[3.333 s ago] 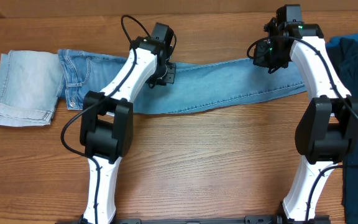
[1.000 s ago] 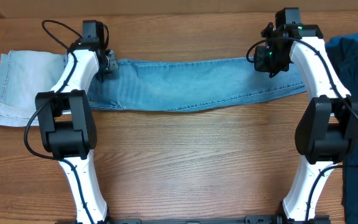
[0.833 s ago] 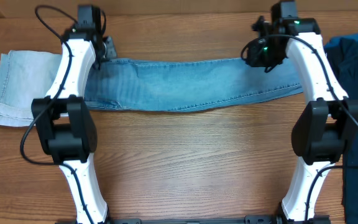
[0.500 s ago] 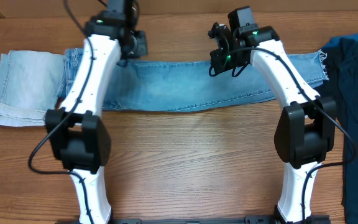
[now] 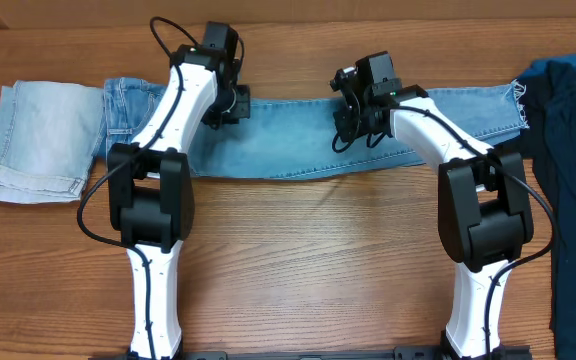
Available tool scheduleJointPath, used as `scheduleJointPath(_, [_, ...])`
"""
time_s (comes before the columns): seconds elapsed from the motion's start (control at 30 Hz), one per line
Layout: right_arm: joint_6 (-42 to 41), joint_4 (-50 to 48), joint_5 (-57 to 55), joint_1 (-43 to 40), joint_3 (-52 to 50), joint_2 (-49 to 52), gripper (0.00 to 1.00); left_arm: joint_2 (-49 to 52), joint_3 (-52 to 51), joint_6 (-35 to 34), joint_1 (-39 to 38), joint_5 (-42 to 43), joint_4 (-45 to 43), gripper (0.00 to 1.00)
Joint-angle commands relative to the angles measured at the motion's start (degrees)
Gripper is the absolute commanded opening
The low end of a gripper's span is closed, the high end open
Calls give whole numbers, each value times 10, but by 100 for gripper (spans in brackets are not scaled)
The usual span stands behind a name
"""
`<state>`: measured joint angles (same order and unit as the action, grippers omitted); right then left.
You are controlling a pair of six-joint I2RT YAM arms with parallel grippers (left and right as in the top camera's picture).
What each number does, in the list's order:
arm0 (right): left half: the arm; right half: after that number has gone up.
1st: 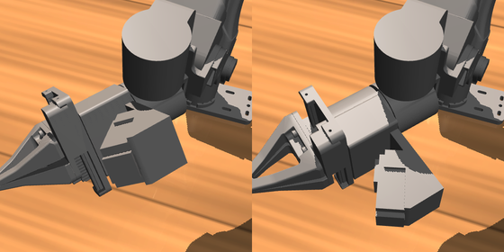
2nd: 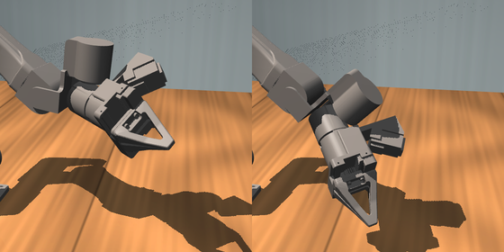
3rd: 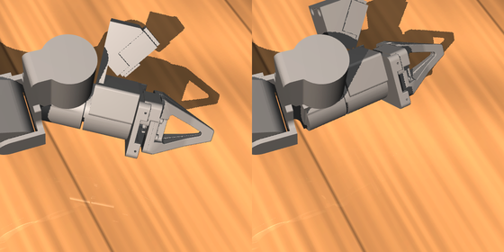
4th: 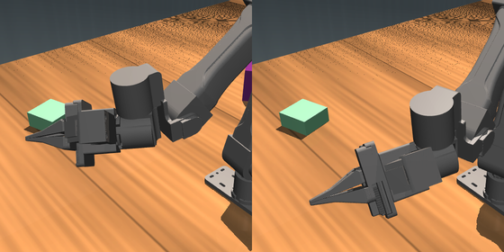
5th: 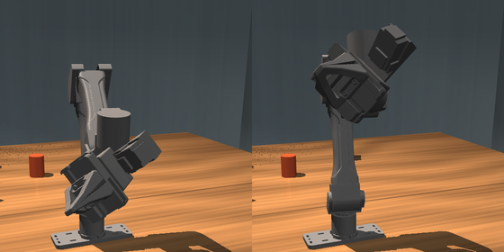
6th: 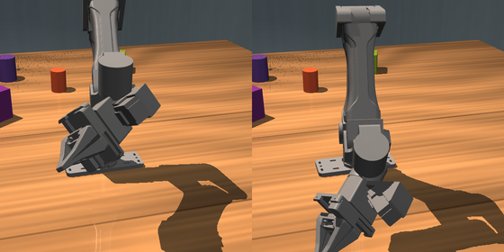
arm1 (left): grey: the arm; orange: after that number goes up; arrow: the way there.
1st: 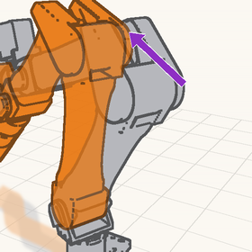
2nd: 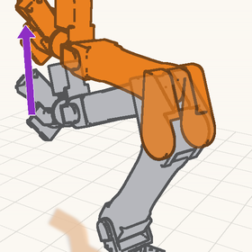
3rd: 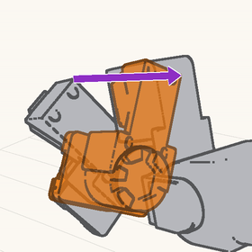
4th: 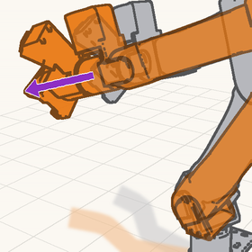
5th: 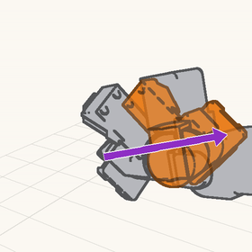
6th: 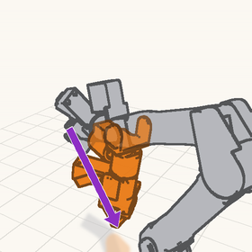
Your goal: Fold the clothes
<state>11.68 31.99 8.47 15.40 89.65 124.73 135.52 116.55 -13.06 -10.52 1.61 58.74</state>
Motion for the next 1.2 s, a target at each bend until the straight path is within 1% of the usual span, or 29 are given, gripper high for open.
scheduleJointPath(0.0, [-26, -9, -88, -21, -5, 24, 4, 13, -2, 15, 24, -63, -1, 5])
scheduleJointPath(0.1, [-47, -8, -93, -63, -5, 29, 4, 13, -2, 20, 49, -96, 1, 5])
scheduleJointPath(0.17, [-62, -7, -92, -96, -5, 29, 4, 13, -2, 22, 67, -97, 3, 5])
scheduleJointPath(0.3, [-64, 6, -92, -171, -5, 29, 4, 16, -2, 22, 107, -97, 4, 4])
scheduleJointPath(0.47, [-64, 16, -86, -230, -5, 29, 4, 20, -2, 22, 142, -97, 6, 4])
scheduleJointPath(0.6, [-64, 17, -78, -251, -5, 29, 4, 21, -3, 28, 158, -108, 9, 4])
scheduleJointPath(0.67, [-63, 17, -78, -252, -5, 29, 4, 21, -3, 28, 165, -139, 9, 4])
scheduleJointPath(0.8, [-64, 15, -78, -252, -5, 29, 4, 21, -2, 29, 175, -145, 6, 4])
scheduleJointPath(0.9, [-64, 30, -68, -248, 13, 20, 4, 15, 15, 33, 174, -157, 17, 4])
scheduleJointPath(0.93, [-64, 44, -56, -247, 30, 13, 10, 10, 31, 32, 172, -157, 26, 4])
scheduleJointPath(0.97, [-64, 60, -37, -247, 50, 3, 24, 5, 49, 32, 169, -157, 35, 4])
scheduleJointPath(1.0, [-71, 73, -28, -247, 66, -5, 33, 0, 68, 31, 167, -155, 43, 4])
scheduleJointPath(1.03, [-80, 85, -28, -247, 80, -11, 36, -6, 90, 25, 162, -155, 55, 4])
scheduleJointPath(1.1, [-108, 122, -34, -248, 118, -28, 46, -14, 137, 12, 152, -155, 82, 4])
scheduleJointPath(1.13, [-136, 142, -49, -252, 134, -34, 50, -16, 159, 6, 146, -150, 98, 4])
scheduleJointPath(1.17, [-169, 166, -64, -258, 147, -39, 54, -16, 181, 6, 137, -139, 115, 7])
